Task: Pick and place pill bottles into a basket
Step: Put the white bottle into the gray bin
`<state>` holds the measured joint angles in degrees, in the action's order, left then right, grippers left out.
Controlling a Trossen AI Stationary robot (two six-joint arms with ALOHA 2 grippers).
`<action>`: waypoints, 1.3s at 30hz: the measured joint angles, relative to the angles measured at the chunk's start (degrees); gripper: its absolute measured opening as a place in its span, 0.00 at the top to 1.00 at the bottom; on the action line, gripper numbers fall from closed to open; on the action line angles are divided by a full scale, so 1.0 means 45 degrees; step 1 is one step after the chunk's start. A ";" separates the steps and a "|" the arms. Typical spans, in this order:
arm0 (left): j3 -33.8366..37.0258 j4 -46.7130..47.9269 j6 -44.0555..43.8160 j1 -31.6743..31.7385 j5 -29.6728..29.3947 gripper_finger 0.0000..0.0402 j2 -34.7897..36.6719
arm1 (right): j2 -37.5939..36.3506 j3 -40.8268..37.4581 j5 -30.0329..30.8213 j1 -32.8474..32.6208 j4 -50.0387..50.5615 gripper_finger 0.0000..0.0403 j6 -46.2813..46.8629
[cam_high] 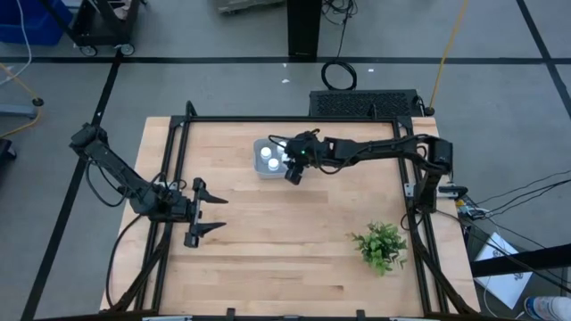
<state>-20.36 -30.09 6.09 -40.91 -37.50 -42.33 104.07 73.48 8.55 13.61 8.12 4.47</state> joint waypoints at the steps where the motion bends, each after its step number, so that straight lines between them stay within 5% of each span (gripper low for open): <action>1: 0.0000 -0.0007 0.0002 0.0000 0.0005 0.30 0.0000 | 0.0000 -0.0130 -0.0133 0.0056 -0.0143 0.63 0.0014; 39: 0.0000 0.0011 0.0188 0.0000 0.0029 0.30 0.0005 | 0.1627 -0.1149 -0.1601 0.0640 -0.3197 0.60 0.0415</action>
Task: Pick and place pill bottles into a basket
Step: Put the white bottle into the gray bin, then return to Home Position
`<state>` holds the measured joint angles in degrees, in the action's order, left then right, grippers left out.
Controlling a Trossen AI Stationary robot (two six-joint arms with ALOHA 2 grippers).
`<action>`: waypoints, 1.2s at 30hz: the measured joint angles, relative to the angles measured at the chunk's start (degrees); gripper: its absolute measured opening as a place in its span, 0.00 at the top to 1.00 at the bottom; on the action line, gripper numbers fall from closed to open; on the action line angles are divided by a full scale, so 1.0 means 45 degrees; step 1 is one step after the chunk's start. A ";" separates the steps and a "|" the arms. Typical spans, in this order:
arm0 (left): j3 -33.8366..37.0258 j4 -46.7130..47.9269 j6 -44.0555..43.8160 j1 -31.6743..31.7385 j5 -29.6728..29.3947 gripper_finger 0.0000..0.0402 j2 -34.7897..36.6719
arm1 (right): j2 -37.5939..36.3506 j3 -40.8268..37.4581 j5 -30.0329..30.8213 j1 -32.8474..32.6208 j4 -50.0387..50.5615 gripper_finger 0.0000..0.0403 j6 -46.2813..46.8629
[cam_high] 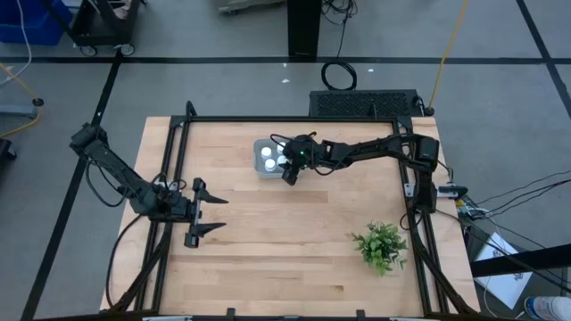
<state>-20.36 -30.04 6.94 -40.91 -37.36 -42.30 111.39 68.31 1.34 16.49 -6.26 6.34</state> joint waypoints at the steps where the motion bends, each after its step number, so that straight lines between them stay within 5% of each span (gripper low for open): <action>1: 0.0000 0.0003 0.0006 0.0000 0.0000 0.30 -0.0005 | 0.0005 0.0000 -0.0002 0.0000 0.0000 0.60 -0.0038; 20: 0.0000 0.0020 -0.0020 0.0000 -0.0049 0.30 -0.0004 | -0.0325 -0.0053 -0.0016 -0.0327 -0.0057 0.53 -0.0357; 36: 0.0000 0.0484 -0.0208 0.0000 -0.0564 0.30 0.0000 | -0.2450 -0.0049 0.0024 -0.0863 -0.0086 0.53 -0.0613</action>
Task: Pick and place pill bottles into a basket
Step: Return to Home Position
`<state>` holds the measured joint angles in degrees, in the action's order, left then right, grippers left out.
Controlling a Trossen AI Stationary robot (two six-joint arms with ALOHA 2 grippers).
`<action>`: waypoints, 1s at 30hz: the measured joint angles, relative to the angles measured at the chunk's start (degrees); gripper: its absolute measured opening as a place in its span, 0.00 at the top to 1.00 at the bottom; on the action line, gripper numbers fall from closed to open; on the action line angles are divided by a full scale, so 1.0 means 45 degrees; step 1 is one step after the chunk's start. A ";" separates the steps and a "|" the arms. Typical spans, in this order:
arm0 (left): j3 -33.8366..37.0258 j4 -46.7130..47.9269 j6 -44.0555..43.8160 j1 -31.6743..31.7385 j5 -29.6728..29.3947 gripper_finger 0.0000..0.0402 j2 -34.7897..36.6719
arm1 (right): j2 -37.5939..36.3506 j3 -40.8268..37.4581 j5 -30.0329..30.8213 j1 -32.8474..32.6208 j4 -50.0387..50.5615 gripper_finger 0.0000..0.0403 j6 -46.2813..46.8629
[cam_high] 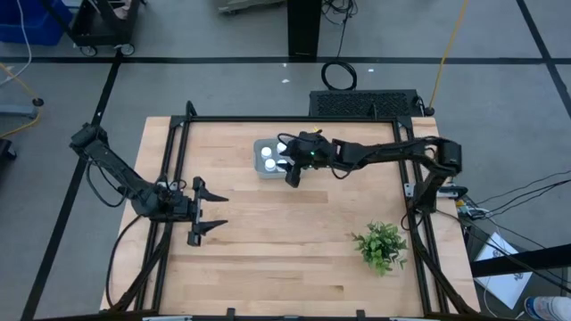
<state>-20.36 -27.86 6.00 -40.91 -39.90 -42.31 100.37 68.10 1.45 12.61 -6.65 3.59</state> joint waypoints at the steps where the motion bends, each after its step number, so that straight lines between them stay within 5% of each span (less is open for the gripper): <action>1: 0.0000 0.0084 -0.0107 0.0000 -0.0138 0.30 0.0000 | -0.0237 0.0000 -0.0003 -0.0148 0.0024 0.55 -0.0086; 8: 0.0000 0.0259 -0.0346 0.0000 -0.0383 0.30 -0.0001 | -0.1847 -0.0338 0.0336 -0.1566 -0.0050 0.82 -0.0329; 12: 0.0000 0.0258 -0.0272 0.0000 -0.0365 0.39 -0.0003 | -0.2609 -0.0821 0.1076 -0.2570 -0.0663 0.98 -0.0474; 23: 0.0000 0.0535 -0.0037 0.0000 -0.0246 0.97 0.0000 | -0.4537 -0.4230 0.1416 -0.4996 -0.4807 0.98 -0.0149; 30: -0.0005 0.0515 -0.0038 0.0166 -0.1933 0.90 -0.0009 | -0.6287 -0.7173 0.1726 -0.5830 -0.8016 0.98 -0.0714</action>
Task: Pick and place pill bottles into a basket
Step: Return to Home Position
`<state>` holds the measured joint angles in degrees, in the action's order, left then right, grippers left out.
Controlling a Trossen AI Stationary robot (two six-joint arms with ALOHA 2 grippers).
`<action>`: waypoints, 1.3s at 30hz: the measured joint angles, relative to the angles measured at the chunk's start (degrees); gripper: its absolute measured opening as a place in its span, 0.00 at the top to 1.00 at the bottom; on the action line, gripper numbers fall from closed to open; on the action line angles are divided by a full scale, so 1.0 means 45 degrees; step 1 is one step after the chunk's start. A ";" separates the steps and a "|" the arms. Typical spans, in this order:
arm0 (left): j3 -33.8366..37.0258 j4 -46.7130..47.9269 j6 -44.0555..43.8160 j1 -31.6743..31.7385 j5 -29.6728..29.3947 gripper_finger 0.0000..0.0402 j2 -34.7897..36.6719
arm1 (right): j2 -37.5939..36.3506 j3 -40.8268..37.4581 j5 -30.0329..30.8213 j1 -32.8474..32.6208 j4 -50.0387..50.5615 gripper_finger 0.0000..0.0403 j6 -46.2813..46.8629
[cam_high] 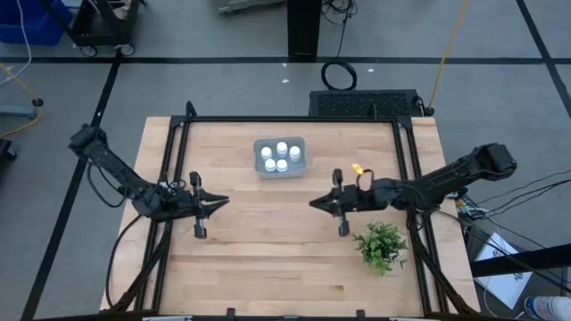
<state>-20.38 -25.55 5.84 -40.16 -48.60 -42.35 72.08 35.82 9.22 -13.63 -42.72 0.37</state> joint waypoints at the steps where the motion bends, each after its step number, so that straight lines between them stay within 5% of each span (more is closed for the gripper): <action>1: 0.0000 0.0067 -0.0311 0.0053 -0.0218 0.89 0.0000 | -0.0233 -0.0288 0.0125 -0.0066 -0.0213 0.98 0.0077; 10: -0.0005 0.2734 -0.2031 0.0399 0.0460 0.86 -0.0029 | -0.1600 -0.2327 0.0603 -0.0900 -0.0170 0.98 0.0262; 17: 0.0355 0.3014 -0.1926 0.0431 0.2468 0.86 -0.0539 | -0.2405 -0.3216 -0.0395 -0.1195 0.1477 0.98 0.0298; 30: 0.3024 -0.0138 -0.1659 0.1147 0.3347 0.86 -0.0661 | -0.2609 -0.5554 -0.1356 -0.1356 0.0276 0.97 0.0999; 39: 0.4256 -0.1960 -0.1421 0.3559 0.6059 0.86 -0.0665 | -0.2599 -0.7195 -0.1819 -0.1164 -0.2007 0.97 0.0628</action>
<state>-1.23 -34.37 -0.56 -24.14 -21.34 -45.34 60.38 3.44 1.04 -18.87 -51.75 3.20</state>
